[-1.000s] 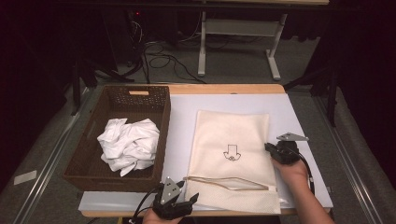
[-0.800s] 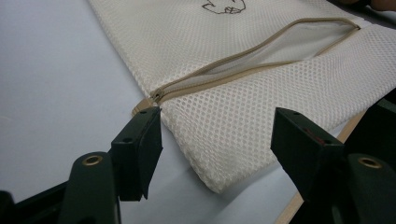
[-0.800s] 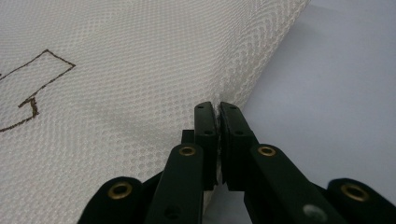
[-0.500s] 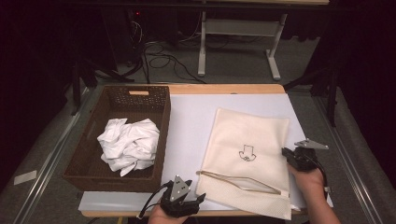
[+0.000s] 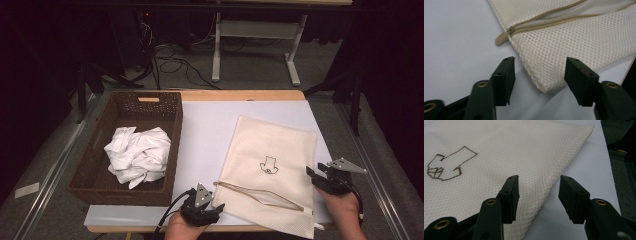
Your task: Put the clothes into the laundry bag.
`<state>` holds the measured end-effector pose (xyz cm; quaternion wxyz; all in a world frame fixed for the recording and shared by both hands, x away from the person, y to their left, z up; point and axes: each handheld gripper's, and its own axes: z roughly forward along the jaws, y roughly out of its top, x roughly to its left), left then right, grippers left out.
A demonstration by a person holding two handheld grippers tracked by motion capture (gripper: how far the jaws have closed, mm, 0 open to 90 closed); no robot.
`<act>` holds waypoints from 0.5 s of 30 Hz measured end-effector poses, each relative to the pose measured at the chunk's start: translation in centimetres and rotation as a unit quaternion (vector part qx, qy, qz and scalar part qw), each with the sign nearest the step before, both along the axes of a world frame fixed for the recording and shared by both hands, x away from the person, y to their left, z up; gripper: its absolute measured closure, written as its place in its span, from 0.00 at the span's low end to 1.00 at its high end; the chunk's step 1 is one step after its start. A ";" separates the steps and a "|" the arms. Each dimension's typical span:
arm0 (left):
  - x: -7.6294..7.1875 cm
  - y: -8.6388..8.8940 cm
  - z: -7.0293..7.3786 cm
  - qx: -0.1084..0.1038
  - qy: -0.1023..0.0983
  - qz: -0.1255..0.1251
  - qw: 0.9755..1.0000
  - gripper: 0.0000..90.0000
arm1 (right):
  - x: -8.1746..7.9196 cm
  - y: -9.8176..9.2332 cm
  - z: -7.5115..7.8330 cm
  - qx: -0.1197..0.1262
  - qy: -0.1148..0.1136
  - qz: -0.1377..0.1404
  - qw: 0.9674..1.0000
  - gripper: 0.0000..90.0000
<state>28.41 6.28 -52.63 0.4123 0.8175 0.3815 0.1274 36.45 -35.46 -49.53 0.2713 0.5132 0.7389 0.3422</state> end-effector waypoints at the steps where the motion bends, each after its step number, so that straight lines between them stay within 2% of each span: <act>1: 0.1 -0.2 0.0 0.000 -0.002 -0.008 1.000 0.58 | -0.3 0.0 0.1 -0.003 -0.004 0.003 1.000 0.56; 2: 0.1 -0.3 0.0 0.003 -0.006 -0.013 1.000 0.65 | -0.5 0.1 0.2 -0.002 -0.006 0.003 1.000 0.56; 5: -0.1 -0.8 0.0 0.010 -0.018 -0.019 1.000 0.77 | -1.3 0.2 0.6 -0.002 -0.009 0.008 1.000 0.56; 8: 0.0 -0.9 0.0 0.016 -0.020 -0.021 0.999 0.91 | -1.9 0.4 0.9 -0.002 -0.014 0.013 1.000 0.55; 9: 0.5 -0.7 0.2 0.007 0.000 -0.014 1.000 0.93 | -2.1 0.5 1.0 0.001 -0.015 0.014 1.000 0.55; 10: 0.6 -0.6 0.3 0.007 0.002 -0.005 1.000 0.93 | -2.4 0.6 1.1 0.002 -0.015 0.015 1.000 0.54; 14: 1.1 0.2 0.6 0.008 -0.011 0.015 1.000 0.94 | -3.3 1.2 1.5 0.001 -0.021 0.027 0.999 0.50; 15: 1.3 0.6 0.8 0.013 -0.023 0.029 0.999 0.94 | -3.5 1.4 1.7 0.001 -0.025 0.031 0.999 0.49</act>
